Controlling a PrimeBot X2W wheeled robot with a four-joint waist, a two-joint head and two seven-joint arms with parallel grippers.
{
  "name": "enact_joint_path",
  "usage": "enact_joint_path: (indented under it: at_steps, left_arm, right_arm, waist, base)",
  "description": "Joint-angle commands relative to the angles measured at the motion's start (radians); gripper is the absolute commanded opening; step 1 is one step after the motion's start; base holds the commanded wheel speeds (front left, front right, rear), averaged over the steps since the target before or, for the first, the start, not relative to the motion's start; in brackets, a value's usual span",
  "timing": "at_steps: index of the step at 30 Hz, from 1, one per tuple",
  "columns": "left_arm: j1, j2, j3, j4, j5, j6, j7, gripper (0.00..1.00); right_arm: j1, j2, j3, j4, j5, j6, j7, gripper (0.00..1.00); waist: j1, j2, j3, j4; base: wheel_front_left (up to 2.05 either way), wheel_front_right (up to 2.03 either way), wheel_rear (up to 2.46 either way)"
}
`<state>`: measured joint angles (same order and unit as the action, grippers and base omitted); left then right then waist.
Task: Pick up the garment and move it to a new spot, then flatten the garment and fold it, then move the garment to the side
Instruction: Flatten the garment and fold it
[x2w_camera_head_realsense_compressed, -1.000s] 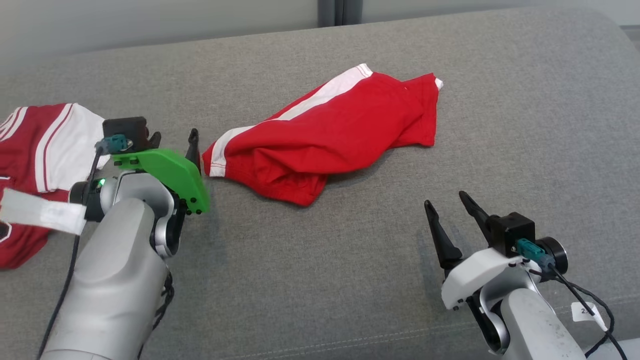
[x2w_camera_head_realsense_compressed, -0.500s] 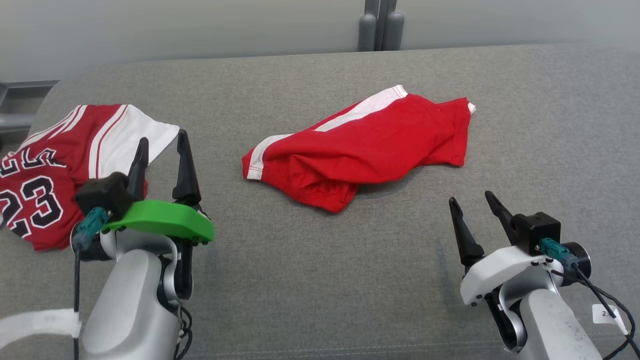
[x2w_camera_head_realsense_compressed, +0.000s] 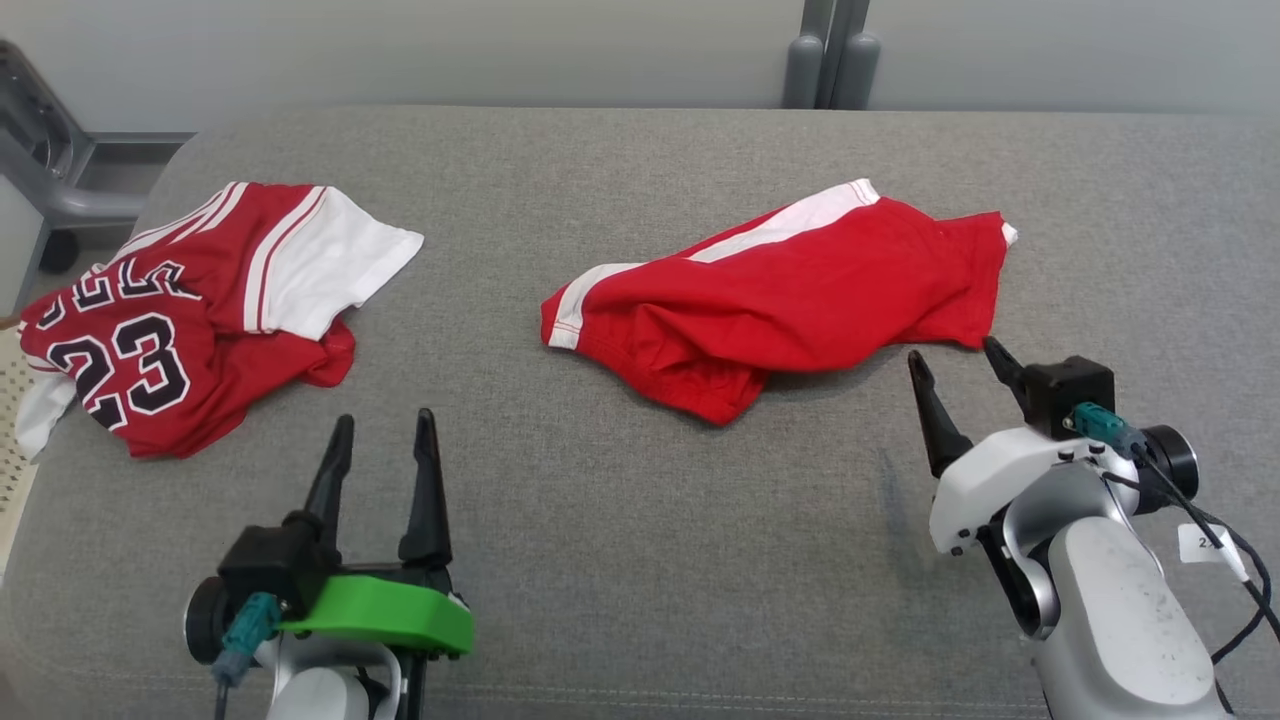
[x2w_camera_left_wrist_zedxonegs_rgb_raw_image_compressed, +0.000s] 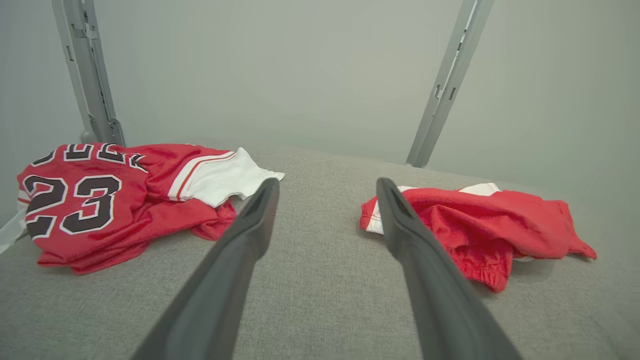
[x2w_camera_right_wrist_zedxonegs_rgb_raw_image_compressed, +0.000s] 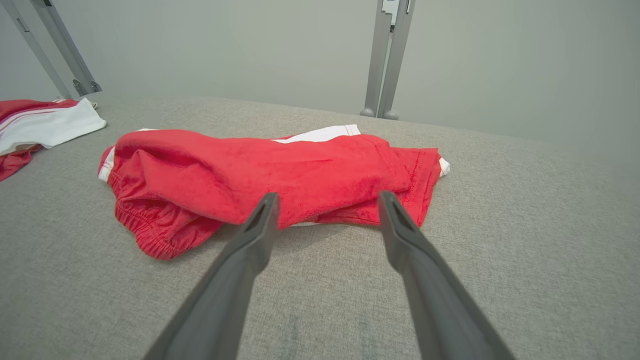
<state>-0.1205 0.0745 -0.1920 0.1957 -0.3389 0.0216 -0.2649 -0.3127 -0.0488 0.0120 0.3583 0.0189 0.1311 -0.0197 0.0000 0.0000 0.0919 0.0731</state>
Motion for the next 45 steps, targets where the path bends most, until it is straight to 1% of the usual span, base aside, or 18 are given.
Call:
enact_joint_path:
  at_steps: [1, 3, 6, 10, 18, 25, 34, 37, 44, 45]
  left_arm:
    - [0.029, -0.005, -0.009, -0.009, 0.016, 0.000, 0.000, 1.00]
    - [0.036, -0.007, -0.013, -0.018, 0.021, 0.000, 0.000, 1.00]
    - [0.056, -0.012, -0.025, -0.031, 0.025, 0.000, 0.000, 1.00]
    - [0.061, -0.014, -0.036, -0.041, 0.029, 0.002, 0.000, 1.00]
    - [0.028, -0.019, -0.076, -0.038, 0.032, -0.019, 0.000, 1.00]
    - [-0.020, -0.022, -0.121, -0.040, 0.035, -0.016, 0.000, 1.00]
    - [-0.064, -0.024, -0.178, -0.059, 0.024, -0.012, 0.000, 1.00]
    - [-0.063, -0.024, -0.201, -0.062, 0.023, -0.005, 0.000, 1.00]
    - [-0.070, -0.024, -0.228, -0.050, 0.008, 0.005, 0.000, 1.00]
    - [-0.071, -0.024, -0.229, -0.050, 0.007, 0.007, 0.000, 1.00]
  right_arm:
    - [-0.025, -0.002, -0.004, 0.008, -0.016, -0.001, 0.023, 1.00]
    - [-0.036, -0.002, -0.006, 0.010, -0.020, -0.001, 0.033, 1.00]
    - [-0.076, -0.006, -0.009, 0.031, -0.029, -0.001, 0.078, 1.00]
    - [-0.162, -0.040, -0.020, 0.079, -0.002, -0.001, 0.153, 1.00]
    - [-0.372, -0.116, -0.104, 0.245, -0.002, -0.001, 0.306, 1.00]
    - [-0.519, -0.174, -0.167, 0.387, -0.073, -0.001, 0.417, 1.00]
    - [-0.620, -0.227, -0.268, 0.485, -0.148, -0.001, 0.440, 1.00]
    - [-0.647, -0.232, -0.308, 0.502, -0.174, -0.001, 0.444, 1.00]
    - [-0.674, -0.210, -0.364, 0.562, -0.219, -0.001, 0.460, 1.00]
    - [-0.675, -0.204, -0.368, 0.570, -0.224, -0.001, 0.462, 0.86]
  waist:
    - [0.0000, 0.0000, 0.009, 0.016]
    - [0.0000, 0.0000, 0.012, 0.020]
    - [0.0000, 0.0000, 0.022, 0.036]
    - [0.0000, 0.0000, 0.040, 0.062]
    - [0.0000, 0.0000, 0.094, 0.128]
    - [0.0000, 0.0000, 0.165, 0.190]
    - [0.0000, 0.0000, 0.235, 0.265]
    - [0.0000, 0.0000, 0.260, 0.284]
    - [0.0000, 0.0000, 0.282, 0.304]
    - [0.0000, 0.0000, 0.283, 0.305]
  base:
    - [0.00, 0.00, 0.00]
    - [0.00, 0.00, 0.00]
    - [0.00, 0.00, 0.00]
    - [0.00, 0.00, 0.00]
    - [0.00, 0.00, 0.00]
    - [0.00, 0.00, 0.00]
    - [0.00, 0.00, 0.00]
    - [0.00, 0.00, 0.00]
    - [0.00, 0.00, 0.00]
    - [0.00, 0.00, 0.00]
